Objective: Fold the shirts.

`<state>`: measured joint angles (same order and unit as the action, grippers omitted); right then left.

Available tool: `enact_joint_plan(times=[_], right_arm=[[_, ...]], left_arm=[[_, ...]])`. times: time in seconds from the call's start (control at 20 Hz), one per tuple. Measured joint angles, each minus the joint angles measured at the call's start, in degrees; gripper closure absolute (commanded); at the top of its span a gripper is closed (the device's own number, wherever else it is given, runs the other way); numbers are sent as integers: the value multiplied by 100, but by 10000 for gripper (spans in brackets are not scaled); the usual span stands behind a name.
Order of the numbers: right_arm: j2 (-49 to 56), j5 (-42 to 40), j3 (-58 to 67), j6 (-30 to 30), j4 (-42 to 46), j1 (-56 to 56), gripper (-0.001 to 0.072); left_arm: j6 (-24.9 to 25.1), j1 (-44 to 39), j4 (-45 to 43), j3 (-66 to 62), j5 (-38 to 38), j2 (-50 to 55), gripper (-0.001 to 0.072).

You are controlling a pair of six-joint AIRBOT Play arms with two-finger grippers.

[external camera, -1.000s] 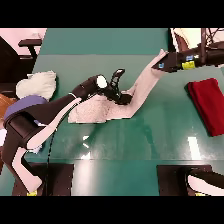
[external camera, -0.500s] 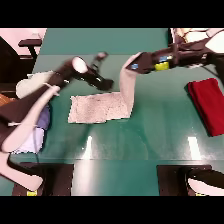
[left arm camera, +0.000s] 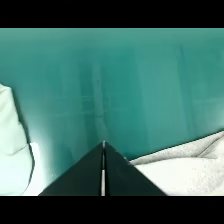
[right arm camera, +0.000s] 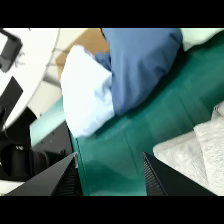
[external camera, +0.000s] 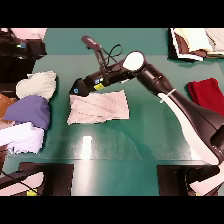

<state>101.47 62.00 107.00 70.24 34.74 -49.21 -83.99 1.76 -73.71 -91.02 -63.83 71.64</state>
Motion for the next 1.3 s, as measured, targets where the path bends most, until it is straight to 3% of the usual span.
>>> enact_joint_plan(times=[0.15, 0.4, 0.45, 0.5, 0.75, 0.95, 1.0, 1.1, 1.2, 1.25, 1.3], right_arm=[[7, 404, -120, 4, 348, 278, 246], [-669, 645, -1547, 302, 1080, 1434, 230], [-807, 627, -1886, 387, 1163, 1698, 123], [-925, 573, -2243, 463, 1244, 1976, 96], [-1005, 332, -3434, 748, 1327, 2730, 138], [-505, 216, -3532, 647, 809, 2627, 139], [-330, 186, -3432, 612, 640, 2529, 165], [15, 160, -3134, 568, 411, 2280, 348], [326, 68, -2785, 544, 321, 2035, 580], [450, 28, -2621, 538, 295, 1941, 656], [549, 20, -2450, 529, 254, 1864, 678]], left_arm=[[13, 157, -50, 0, -170, -160, 687], [33, 221, -22, 7, -310, -232, 687], [35, 223, 26, 20, -321, -238, 687], [39, 225, 94, 39, -334, -243, 687], [44, 236, 422, 212, -291, -232, 687], [44, 238, 603, 293, -234, -221, 687], [44, 238, 647, 304, -229, -221, 687], [44, 236, 719, 313, -225, -221, 687], [44, 238, 793, 319, -221, -221, 688], [44, 234, 839, 319, -223, -221, 688], [44, 210, 855, 323, -221, -221, 688]])
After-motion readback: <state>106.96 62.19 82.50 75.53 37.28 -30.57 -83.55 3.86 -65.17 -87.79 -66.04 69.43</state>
